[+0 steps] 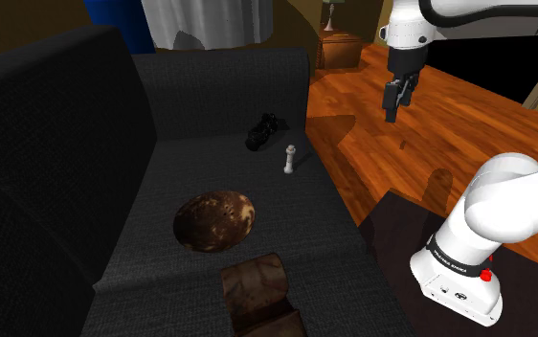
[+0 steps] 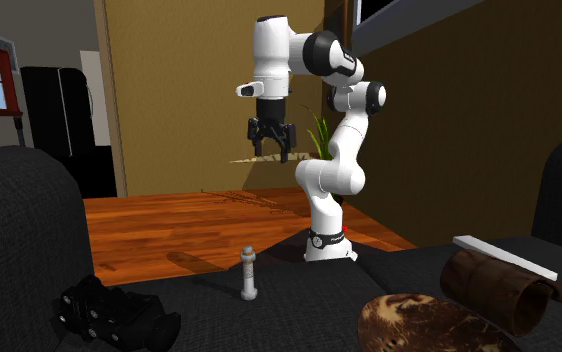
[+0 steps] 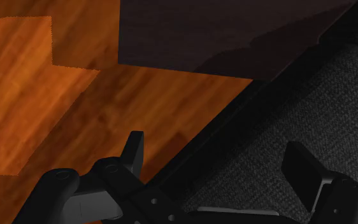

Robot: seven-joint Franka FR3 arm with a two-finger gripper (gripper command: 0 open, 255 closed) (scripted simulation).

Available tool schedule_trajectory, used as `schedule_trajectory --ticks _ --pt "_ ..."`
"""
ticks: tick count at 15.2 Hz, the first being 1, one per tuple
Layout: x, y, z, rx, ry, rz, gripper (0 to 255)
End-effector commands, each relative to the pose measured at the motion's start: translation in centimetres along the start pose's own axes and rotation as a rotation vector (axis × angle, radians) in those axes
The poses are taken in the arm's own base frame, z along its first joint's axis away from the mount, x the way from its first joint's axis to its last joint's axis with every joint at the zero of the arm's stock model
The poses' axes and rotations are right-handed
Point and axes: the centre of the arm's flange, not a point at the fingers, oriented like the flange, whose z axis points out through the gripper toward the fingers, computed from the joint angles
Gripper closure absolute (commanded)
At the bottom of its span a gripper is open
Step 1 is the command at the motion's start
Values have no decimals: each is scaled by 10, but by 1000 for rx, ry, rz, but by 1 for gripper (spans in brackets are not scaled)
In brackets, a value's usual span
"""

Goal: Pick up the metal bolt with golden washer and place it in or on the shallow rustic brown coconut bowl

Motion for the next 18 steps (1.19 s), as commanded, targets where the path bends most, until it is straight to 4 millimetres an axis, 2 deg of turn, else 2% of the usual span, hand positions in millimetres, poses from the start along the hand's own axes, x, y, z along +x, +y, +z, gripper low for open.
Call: schedule_trajectory --ticks 1,10,18 --pt "0 0 0 0 0 0 0" --pt "77 -60 41 29 93 39 0" --pt "150 -111 71 55 176 73 0"
